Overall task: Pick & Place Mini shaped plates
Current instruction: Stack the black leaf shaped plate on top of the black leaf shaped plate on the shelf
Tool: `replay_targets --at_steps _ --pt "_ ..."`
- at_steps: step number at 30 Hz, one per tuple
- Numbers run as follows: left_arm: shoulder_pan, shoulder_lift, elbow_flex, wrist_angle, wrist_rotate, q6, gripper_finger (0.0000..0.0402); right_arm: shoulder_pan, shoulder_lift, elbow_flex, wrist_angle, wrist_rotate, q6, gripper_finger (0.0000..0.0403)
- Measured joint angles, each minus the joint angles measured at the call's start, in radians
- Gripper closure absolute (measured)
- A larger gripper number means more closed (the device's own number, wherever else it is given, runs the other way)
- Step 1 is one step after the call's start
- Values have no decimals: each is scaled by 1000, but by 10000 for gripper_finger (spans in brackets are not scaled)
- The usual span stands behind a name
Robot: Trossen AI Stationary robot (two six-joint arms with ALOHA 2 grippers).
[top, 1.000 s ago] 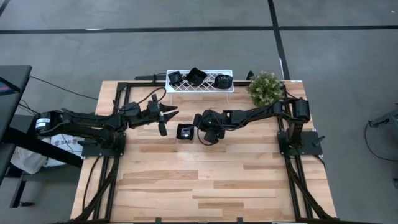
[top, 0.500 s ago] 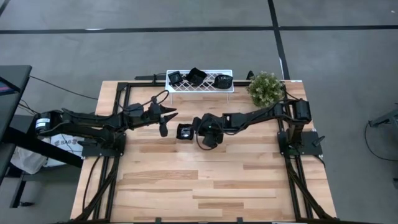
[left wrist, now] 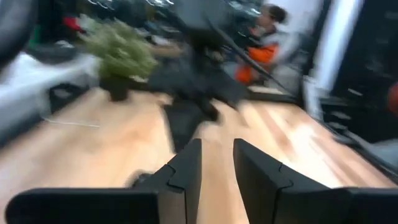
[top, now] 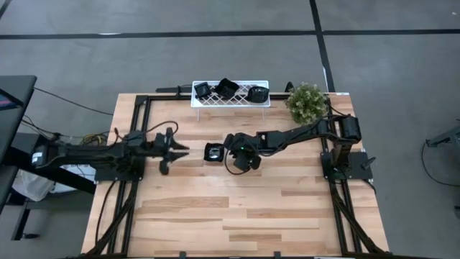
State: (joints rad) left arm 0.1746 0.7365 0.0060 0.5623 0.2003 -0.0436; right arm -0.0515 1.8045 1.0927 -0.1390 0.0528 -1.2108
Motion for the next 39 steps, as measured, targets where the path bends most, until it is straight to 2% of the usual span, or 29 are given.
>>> replay_targets --at_steps 3,5,7,12,16,23,29,34,37,39 --pt "0 -107 0 -177 64 -25 307 0 -6 0 -5 0 29 310" --pt "2 -160 0 -304 55 -33 307 0 -14 0 -6 4 49 310" --pt "2 -198 0 -361 28 -41 307 1 -17 1 -2 12 65 310" --pt "1 -236 0 -345 22 -47 307 8 -31 1 12 30 109 310" --pt "2 -238 0 -338 22 -44 307 13 -48 2 22 39 210 310" --pt "2 -239 0 -335 22 -44 307 45 -59 0 101 165 456 310" --pt "2 -239 0 -329 22 -44 307 123 -14 34 131 273 547 310" --pt "2 -239 0 -326 21 -44 307 137 -16 74 86 278 582 310" --pt "2 -239 0 -322 21 -44 307 110 -14 81 88 226 584 310" --pt "2 -239 0 -321 21 -44 307 79 30 102 107 181 584 310"
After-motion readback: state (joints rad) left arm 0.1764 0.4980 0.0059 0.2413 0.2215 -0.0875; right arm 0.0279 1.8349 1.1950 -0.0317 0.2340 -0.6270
